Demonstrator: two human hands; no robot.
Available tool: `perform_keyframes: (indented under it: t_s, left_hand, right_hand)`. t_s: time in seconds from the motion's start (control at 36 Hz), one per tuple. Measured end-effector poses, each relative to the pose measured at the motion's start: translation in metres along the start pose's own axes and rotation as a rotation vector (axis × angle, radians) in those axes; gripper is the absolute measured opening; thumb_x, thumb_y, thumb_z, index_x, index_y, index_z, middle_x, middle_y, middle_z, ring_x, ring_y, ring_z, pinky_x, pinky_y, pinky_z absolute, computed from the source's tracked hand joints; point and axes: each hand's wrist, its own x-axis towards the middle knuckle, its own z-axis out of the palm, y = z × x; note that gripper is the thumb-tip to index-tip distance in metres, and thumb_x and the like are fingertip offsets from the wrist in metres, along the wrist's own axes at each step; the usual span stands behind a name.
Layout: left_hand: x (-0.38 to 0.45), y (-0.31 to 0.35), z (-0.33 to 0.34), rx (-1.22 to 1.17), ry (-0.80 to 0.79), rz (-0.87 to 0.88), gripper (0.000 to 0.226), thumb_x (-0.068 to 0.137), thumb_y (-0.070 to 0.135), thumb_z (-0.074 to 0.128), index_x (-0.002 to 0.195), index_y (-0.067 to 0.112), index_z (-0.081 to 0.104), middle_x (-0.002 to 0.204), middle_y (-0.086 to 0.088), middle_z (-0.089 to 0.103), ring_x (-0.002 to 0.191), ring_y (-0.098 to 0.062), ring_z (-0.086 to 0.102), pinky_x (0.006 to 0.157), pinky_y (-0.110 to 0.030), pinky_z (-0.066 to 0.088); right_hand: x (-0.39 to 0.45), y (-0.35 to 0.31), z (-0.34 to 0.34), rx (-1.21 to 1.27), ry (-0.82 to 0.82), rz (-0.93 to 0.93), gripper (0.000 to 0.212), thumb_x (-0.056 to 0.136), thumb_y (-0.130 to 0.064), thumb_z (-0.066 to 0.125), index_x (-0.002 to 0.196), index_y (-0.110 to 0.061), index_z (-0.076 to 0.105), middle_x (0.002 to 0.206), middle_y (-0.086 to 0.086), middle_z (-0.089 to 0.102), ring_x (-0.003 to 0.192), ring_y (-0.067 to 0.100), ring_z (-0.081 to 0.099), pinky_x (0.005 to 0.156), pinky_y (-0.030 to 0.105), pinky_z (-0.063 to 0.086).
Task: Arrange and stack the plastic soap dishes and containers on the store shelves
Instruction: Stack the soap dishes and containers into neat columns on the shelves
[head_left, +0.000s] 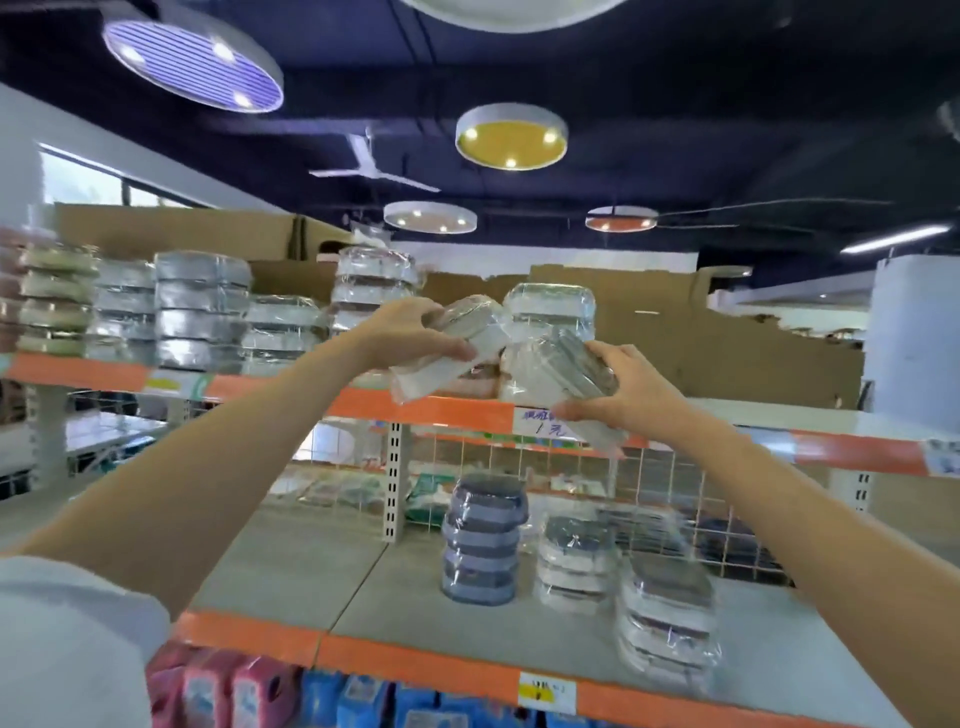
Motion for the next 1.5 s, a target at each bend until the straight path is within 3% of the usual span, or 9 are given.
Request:
perform_keyframes:
  t_s: [0.14,0.47,0.61,0.81,1.03,1.14,1.31,1.39,1.5]
  left_hand:
    - [0.052,0.012,-0.007,-0.056,0.088,0.062,0.069,0.075,0.039,0.076,0.129,0.013,0.044,0.118,-0.003,0.05,0.104,-0.02,0.05,0.075,-0.026,0.041]
    - [0.19,0.032,-0.032,-0.162,0.28,0.206,0.059,0.071,0.042,0.078,0.118,0.021,0.049,0.11,0.004,0.056,0.099,-0.015,0.054,0.077,-0.026,0.045]
    - [0.23,0.035,-0.025,-0.139,0.255,0.276,0.058,0.074,0.043,0.076,0.121,0.021,0.05,0.113,0.002,0.056,0.101,-0.015,0.054,0.071,-0.023,0.043]
    - [0.267,0.037,-0.008,-0.129,0.228,0.304,0.053,0.077,0.037,0.075,0.119,0.02,0.047,0.109,0.0,0.057,0.09,-0.011,0.054,0.066,-0.019,0.042]
    - [0.289,0.036,0.003,-0.044,0.147,0.253,0.054,0.076,0.04,0.075,0.114,0.018,0.044,0.108,0.002,0.055,0.094,-0.013,0.053,0.07,-0.024,0.043]
    - [0.294,0.033,0.007,-0.018,0.102,0.262,0.043,0.075,0.046,0.074,0.103,0.02,0.054,0.102,0.003,0.06,0.094,-0.014,0.058,0.076,-0.029,0.047]
    - [0.285,0.027,0.003,-0.098,0.119,0.302,0.037,0.08,0.058,0.064,0.104,0.03,0.07,0.109,0.013,0.065,0.104,-0.005,0.058,0.094,-0.027,0.046]
    - [0.276,0.02,0.004,-0.246,0.192,0.312,0.039,0.088,0.053,0.054,0.119,0.03,0.06,0.122,0.013,0.056,0.112,-0.003,0.052,0.091,-0.02,0.039]
    - [0.263,0.003,0.009,-0.515,0.215,0.207,0.055,0.09,0.052,0.046,0.136,0.022,0.044,0.136,0.007,0.042,0.13,-0.02,0.039,0.106,-0.039,0.033]
  right_hand:
    - [0.045,0.014,-0.024,-0.022,0.09,0.005,0.11,0.06,-0.06,0.076,0.149,-0.022,0.025,0.136,0.004,0.034,0.128,0.023,0.035,0.111,0.041,0.031]
    - [0.18,0.023,-0.071,-0.194,0.163,-0.028,0.099,0.07,-0.046,0.079,0.15,-0.032,0.022,0.151,0.001,0.02,0.141,0.021,0.015,0.113,0.043,0.024]
    - [0.22,0.034,-0.073,-0.122,0.104,-0.039,0.096,0.07,-0.045,0.08,0.148,-0.038,0.026,0.153,-0.003,0.014,0.139,0.02,0.024,0.113,0.04,0.029]
    - [0.245,0.057,-0.07,0.072,-0.003,-0.062,0.086,0.075,-0.036,0.079,0.144,-0.036,0.027,0.143,-0.005,0.036,0.126,0.014,0.04,0.097,0.027,0.035]
    - [0.264,0.075,-0.058,0.258,-0.025,-0.041,0.119,0.056,-0.053,0.085,0.147,-0.03,0.013,0.135,-0.001,0.047,0.117,0.015,0.05,0.101,0.033,0.039]
    - [0.265,0.084,-0.051,0.31,-0.056,-0.089,0.106,0.069,-0.043,0.082,0.148,-0.027,0.013,0.118,-0.009,0.057,0.104,0.004,0.058,0.085,0.02,0.045]
    - [0.263,0.083,-0.049,0.439,-0.041,-0.119,0.085,0.079,-0.056,0.062,0.146,-0.04,0.013,0.124,-0.015,0.051,0.108,0.007,0.048,0.089,0.025,0.034]
    - [0.265,0.079,-0.05,0.489,0.013,-0.137,0.073,0.085,-0.055,0.053,0.147,-0.038,0.019,0.127,-0.015,0.042,0.111,0.007,0.041,0.094,0.027,0.03]
    - [0.27,0.081,-0.051,0.531,0.033,-0.122,0.055,0.089,-0.052,0.051,0.138,-0.036,0.032,0.114,-0.019,0.04,0.104,0.005,0.039,0.095,0.03,0.023]
